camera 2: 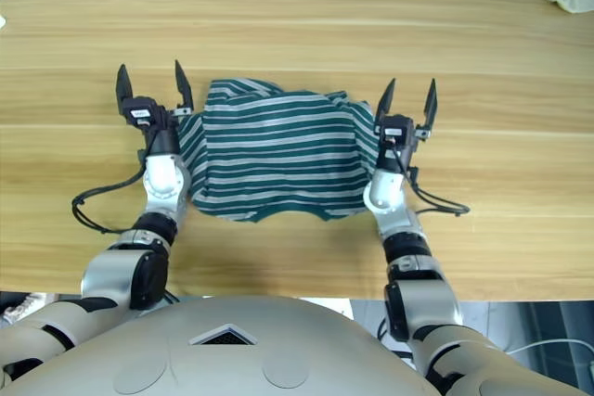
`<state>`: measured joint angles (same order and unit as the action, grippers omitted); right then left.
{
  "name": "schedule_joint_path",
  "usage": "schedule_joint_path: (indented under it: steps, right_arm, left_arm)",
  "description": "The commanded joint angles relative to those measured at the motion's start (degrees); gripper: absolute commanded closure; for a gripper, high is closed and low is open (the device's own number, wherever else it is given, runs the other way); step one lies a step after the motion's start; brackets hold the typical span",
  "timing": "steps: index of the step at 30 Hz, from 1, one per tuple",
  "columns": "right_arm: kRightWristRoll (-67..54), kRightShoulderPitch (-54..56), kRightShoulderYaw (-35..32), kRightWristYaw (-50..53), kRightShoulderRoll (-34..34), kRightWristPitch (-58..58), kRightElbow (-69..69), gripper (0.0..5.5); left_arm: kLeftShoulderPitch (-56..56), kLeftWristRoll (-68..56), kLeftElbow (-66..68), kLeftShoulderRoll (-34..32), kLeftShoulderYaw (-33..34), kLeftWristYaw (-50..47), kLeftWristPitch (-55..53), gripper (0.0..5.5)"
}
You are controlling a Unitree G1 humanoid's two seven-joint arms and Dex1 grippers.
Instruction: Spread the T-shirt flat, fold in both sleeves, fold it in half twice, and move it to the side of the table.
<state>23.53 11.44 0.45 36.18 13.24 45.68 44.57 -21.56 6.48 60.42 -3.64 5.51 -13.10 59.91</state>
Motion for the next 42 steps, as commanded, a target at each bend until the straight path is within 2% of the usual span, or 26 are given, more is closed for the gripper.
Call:
schedule_joint_path:
  steps: [1, 8, 12, 17, 19, 20, 21, 22, 24, 25, 27, 30, 32, 35, 37, 42]
  right_arm:
    - [-0.5, -0.8, 0.1, 0.1, -0.9, 0.3, 1.2, 2.29]
    - [-0.6, -0.8, 0.1, 0.1, -0.9, 0.4, 1.2, 2.29]
    - [-0.6, -0.9, 0.2, -0.4, -0.7, 0.4, 1.0, 2.29]
    - [-0.2, -2.0, 0.1, -0.9, 0.6, 0.0, -0.5, 2.29]
    - [-1.9, -3.2, 0.0, -4.6, 2.5, 0.9, -2.4, 2.29]
    - [-3.9, -4.6, 0.2, -8.1, 3.7, 1.7, -4.7, 2.29]
    - [-7.6, -6.9, 1.0, -13.9, 6.1, 2.9, -8.5, 2.29]
    - [-10.9, -9.6, 1.8, -19.2, 8.6, 3.7, -13.0, 2.29]
    - [-17.1, -17.8, 4.1, -29.9, 17.3, 4.1, -26.2, 2.29]
    - [-18.2, -21.9, 4.3, -33.7, 21.9, 4.4, -31.6, 2.29]
    - [-18.3, -28.2, 3.3, -38.9, 28.3, 3.7, -38.8, 2.29]
    - [-18.1, -35.2, 3.6, -46.0, 35.0, 0.9, -47.7, 2.29]
    - [-18.6, -38.7, 4.6, -50.9, 38.5, -1.4, -53.3, 2.29]
    - [-15.9, -43.4, 0.9, -55.9, 41.1, -8.8, -57.6, 2.29]
    - [-14.0, -44.7, 0.7, -58.3, 41.3, -12.1, -59.3, 2.29]
    - [-7.2, -48.3, 1.7, -62.2, 40.2, -13.7, -65.4, 2.29]
  left_arm:
    - [0.0, 0.0, 1.6, 0.7, -0.1, 0.1, -0.7, 0.71]
    - [-0.3, 0.0, 2.6, 1.4, -0.2, -0.1, -1.1, 0.71]
    - [-0.2, 0.5, 2.9, 1.5, -0.5, -0.4, -0.8, 1.35]
    - [0.5, -2.9, 1.7, 1.3, 0.6, 3.3, -0.9, 1.39]
    - [2.3, -12.5, -2.8, 0.9, 2.1, 14.1, -3.4, 1.39]
    - [4.2, -19.9, -8.3, 0.5, 2.3, 22.7, -7.5, 1.39]
    - [8.3, -27.4, -18.0, -2.1, -0.6, 33.5, -12.8, 1.39]
    - [13.3, -33.8, -28.5, -5.6, -4.1, 43.1, -18.7, 1.39]
    - [26.2, -41.9, -51.0, -18.5, -13.9, 61.3, -24.0, 1.39]
    - [30.9, -45.3, -59.4, -23.7, -15.7, 67.1, -26.1, 1.39]
    - [35.5, -50.6, -70.1, -29.1, -14.4, 72.4, -29.4, 1.39]
    - [39.1, -54.2, -79.9, -34.8, -10.6, 75.0, -32.5, 1.39]
    - [41.4, -47.5, -80.9, -38.7, -10.3, 76.4, -32.9, 1.39]
    - [44.7, -29.1, -78.1, -43.1, -12.0, 78.0, -30.9, 1.39]
    - [45.7, -18.6, -76.0, -43.5, -13.5, 77.1, -28.4, 1.39]
    - [48.2, -7.9, -76.7, -41.5, -20.2, 74.9, -26.4, 1.39]
